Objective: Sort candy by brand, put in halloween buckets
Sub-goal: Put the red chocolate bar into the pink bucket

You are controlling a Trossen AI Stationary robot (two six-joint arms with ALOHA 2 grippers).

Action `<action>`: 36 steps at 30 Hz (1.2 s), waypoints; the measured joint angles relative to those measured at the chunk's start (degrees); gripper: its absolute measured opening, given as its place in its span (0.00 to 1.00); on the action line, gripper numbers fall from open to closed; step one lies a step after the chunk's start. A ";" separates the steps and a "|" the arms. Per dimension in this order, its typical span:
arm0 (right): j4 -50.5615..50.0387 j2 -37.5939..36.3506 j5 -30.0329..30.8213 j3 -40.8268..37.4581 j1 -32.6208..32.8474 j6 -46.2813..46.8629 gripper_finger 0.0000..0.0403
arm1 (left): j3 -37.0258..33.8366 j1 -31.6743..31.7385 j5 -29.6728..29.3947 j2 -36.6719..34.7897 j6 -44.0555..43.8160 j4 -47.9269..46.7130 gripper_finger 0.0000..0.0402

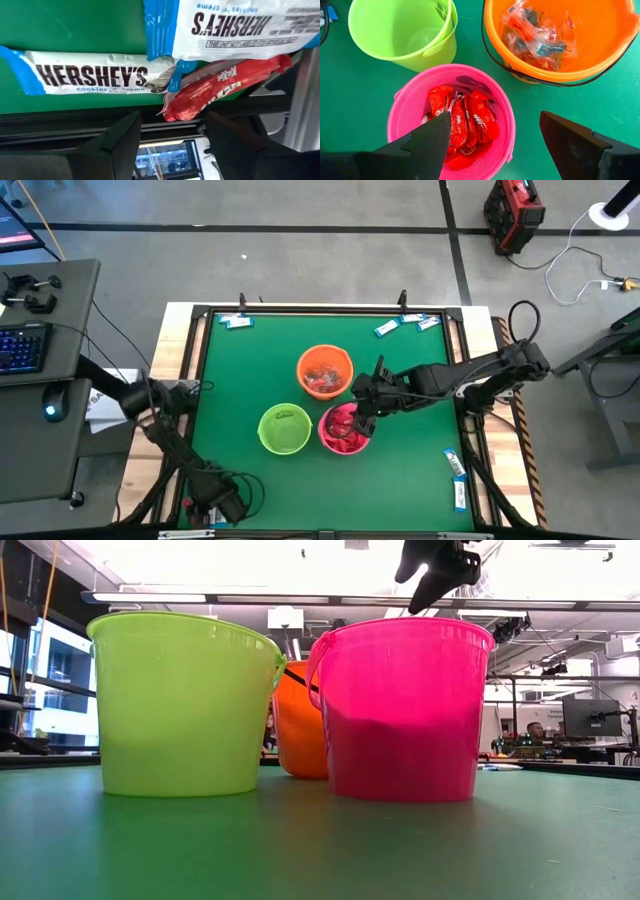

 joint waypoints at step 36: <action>0.17 0.00 1.31 0.00 0.00 0.66 0.74 | -0.03 6.45 -24.50 -32.28 -6.54 3.04 0.00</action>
